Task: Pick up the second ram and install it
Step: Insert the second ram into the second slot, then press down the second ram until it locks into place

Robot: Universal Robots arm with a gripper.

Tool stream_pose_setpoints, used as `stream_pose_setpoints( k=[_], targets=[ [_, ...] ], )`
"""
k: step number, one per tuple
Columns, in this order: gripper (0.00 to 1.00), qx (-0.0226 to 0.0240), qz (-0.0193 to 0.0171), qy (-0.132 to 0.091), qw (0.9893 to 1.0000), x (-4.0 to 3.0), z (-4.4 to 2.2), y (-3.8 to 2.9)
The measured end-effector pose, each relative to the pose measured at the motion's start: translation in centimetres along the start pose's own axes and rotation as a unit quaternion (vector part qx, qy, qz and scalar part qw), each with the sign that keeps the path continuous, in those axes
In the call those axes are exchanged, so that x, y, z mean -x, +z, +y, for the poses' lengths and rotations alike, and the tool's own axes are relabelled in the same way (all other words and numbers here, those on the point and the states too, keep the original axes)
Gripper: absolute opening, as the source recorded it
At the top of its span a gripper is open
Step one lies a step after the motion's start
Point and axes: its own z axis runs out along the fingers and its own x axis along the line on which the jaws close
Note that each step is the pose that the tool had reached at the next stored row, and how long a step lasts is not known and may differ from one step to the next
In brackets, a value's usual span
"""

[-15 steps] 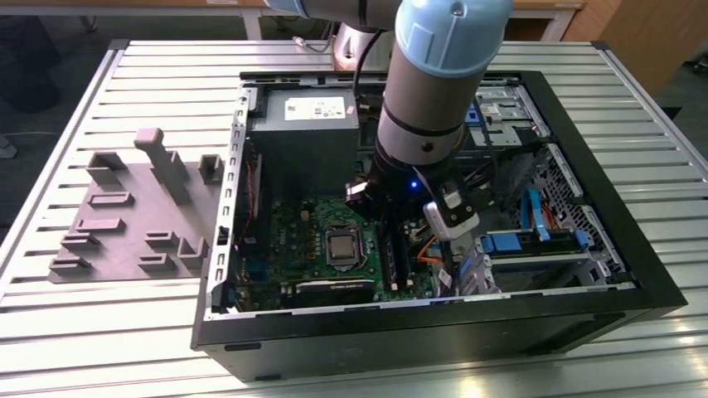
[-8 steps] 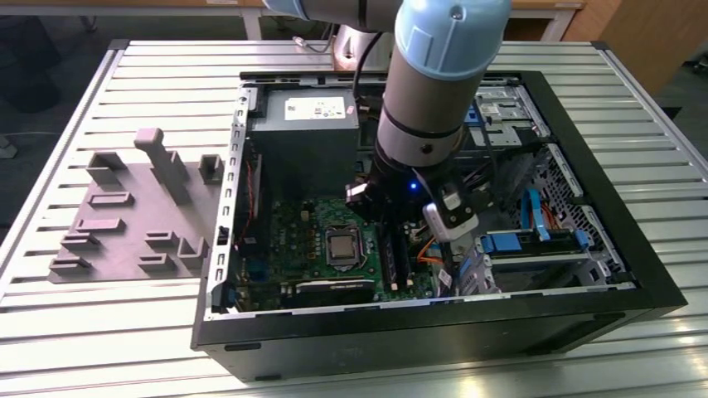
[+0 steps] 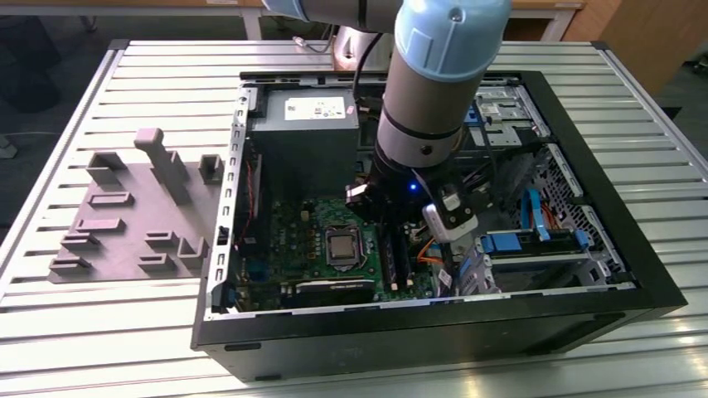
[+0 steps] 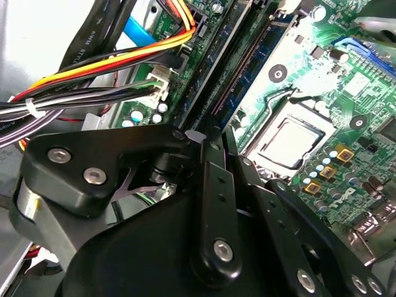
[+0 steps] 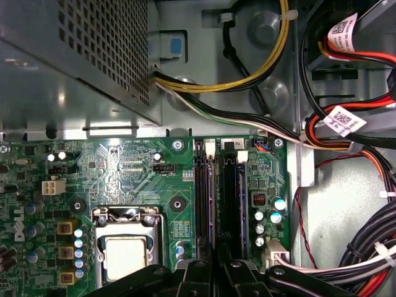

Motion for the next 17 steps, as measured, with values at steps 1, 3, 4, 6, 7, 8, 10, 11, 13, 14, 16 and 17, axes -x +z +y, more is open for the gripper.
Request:
stream_pose_setpoints(
  k=[1, 3, 4, 6, 7, 8, 10, 11, 13, 14, 16, 17],
  targets=[
    [0.15, 0.0000, 0.0000, 0.000, 1.0000, 0.00, 0.00, 0.00],
    [0.15, 0.0000, 0.0000, 0.000, 1.0000, 0.00, 0.00, 0.01],
    [0.22, 0.0000, 0.0000, 0.000, 1.0000, 0.00, 0.00, 0.01],
    [0.22, 0.0000, 0.0000, 0.000, 1.0000, 0.00, 0.00, -0.06],
    [0.22, 0.0000, 0.0000, 0.000, 1.0000, -0.01, 0.01, -0.32],
    [0.22, 0.0001, 0.0000, 0.000, 1.0000, -0.03, 0.01, -0.70],
    [0.22, -0.0001, 0.0000, 0.000, 1.0000, -0.06, 0.02, -1.54],
    [0.22, 0.0001, 0.0000, 0.000, 1.0000, -0.08, 0.03, -1.95],
    [0.22, 0.0000, 0.0000, 0.000, 1.0000, -0.08, 0.04, -2.27],
    [0.22, 0.0001, 0.0000, 0.000, 1.0000, -0.09, 0.04, -2.27],
    [0.20, 0.0001, 0.0000, 0.000, 1.0000, -0.09, 0.04, -2.27],
    [0.14, 0.0000, 0.0000, 0.000, 1.0000, -0.09, 0.04, -2.28]
  ],
)
